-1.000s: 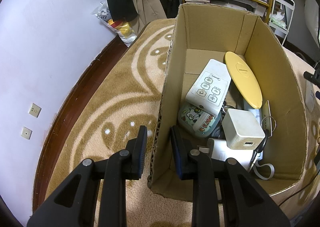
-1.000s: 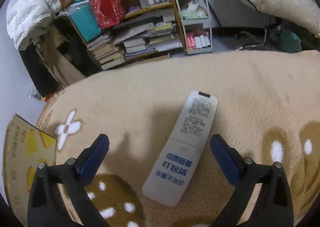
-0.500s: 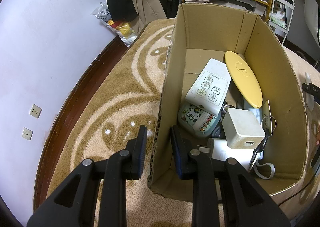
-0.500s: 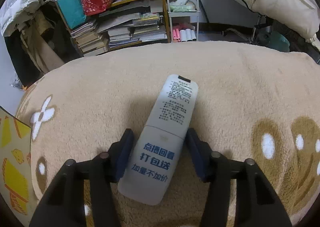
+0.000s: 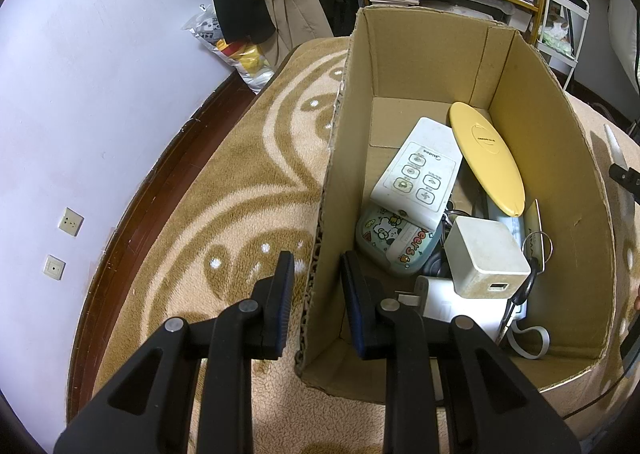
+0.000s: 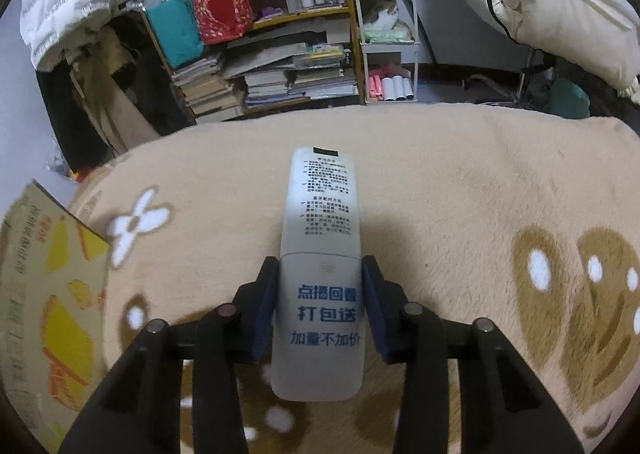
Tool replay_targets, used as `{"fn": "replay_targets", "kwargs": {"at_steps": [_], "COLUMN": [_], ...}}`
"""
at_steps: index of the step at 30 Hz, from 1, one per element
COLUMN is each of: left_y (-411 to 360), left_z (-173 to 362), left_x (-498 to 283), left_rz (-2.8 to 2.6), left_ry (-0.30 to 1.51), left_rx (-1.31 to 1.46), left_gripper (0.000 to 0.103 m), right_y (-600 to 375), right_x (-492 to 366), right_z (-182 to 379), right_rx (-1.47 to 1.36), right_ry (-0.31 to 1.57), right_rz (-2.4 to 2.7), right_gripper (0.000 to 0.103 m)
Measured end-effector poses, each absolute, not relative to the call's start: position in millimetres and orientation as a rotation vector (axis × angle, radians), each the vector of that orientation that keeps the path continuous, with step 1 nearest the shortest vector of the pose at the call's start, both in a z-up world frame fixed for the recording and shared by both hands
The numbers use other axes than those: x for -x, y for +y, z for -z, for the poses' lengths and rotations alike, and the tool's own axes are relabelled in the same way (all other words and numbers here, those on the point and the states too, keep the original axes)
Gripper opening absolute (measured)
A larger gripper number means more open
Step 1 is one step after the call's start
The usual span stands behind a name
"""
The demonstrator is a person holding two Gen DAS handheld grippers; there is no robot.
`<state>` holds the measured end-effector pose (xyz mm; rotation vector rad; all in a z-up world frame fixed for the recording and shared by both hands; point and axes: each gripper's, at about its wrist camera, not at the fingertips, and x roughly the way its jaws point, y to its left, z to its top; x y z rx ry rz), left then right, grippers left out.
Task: Organize rigid objects
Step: 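Carry the white remote with the right gripper and drop it into the box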
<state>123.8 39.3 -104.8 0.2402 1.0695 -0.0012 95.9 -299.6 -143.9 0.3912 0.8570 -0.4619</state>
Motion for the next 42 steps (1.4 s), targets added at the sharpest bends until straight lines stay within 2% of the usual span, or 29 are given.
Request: {"fn": "replay_targets", "kwargs": {"at_steps": [14,28,42], "left_y": [39,39,39], "left_z": [105,105,105], "left_x": [-124,-124,-124], "left_rz": [0.001,0.001,0.002], "left_ry": [1.07,1.07,1.07], "left_rx": [-0.241,-0.242,-0.241], "left_gripper": [0.024,0.024,0.024], "right_y": [-263,-172,-109], "right_x": [-75,-80,-82], "right_z": [86,42,40], "right_rx": [-0.377,-0.276,-0.2], "right_ry": [0.728,0.665,0.68], "right_rz": [0.376,0.147,-0.01], "right_gripper": [0.043,0.043,0.043]}}
